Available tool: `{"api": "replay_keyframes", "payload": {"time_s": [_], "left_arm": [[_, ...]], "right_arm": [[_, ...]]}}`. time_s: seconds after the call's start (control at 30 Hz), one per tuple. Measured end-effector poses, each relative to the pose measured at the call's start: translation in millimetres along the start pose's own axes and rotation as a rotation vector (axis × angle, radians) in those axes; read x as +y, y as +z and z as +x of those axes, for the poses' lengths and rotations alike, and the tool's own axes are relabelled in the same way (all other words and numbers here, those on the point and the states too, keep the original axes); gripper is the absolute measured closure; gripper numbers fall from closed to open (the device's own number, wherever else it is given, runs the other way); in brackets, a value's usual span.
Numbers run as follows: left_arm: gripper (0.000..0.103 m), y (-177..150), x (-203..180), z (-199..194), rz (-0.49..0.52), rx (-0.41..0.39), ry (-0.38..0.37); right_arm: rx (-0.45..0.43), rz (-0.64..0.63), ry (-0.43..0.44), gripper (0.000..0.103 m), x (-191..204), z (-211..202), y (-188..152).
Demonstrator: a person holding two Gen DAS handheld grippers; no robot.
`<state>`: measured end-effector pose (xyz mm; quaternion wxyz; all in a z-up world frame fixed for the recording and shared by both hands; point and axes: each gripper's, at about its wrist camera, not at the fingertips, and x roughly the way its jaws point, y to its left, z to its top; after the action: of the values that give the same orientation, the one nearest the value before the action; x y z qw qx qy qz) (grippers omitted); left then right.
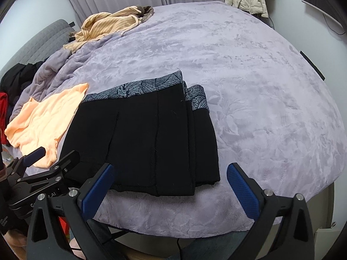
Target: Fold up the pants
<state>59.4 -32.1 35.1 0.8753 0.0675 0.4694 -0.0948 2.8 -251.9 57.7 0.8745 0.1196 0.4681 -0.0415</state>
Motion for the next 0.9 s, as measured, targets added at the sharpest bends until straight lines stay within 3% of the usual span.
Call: {"api": "replay_keyframes", "payload": {"time_s": [0.9], "left_arm": [[0.001, -1.1, -6.0, -1.4, 0.017, 0.001, 0.013]], "right_arm": [[0.026, -0.009, -0.003, 0.000, 2.0, 5.7, -3.7]]}}
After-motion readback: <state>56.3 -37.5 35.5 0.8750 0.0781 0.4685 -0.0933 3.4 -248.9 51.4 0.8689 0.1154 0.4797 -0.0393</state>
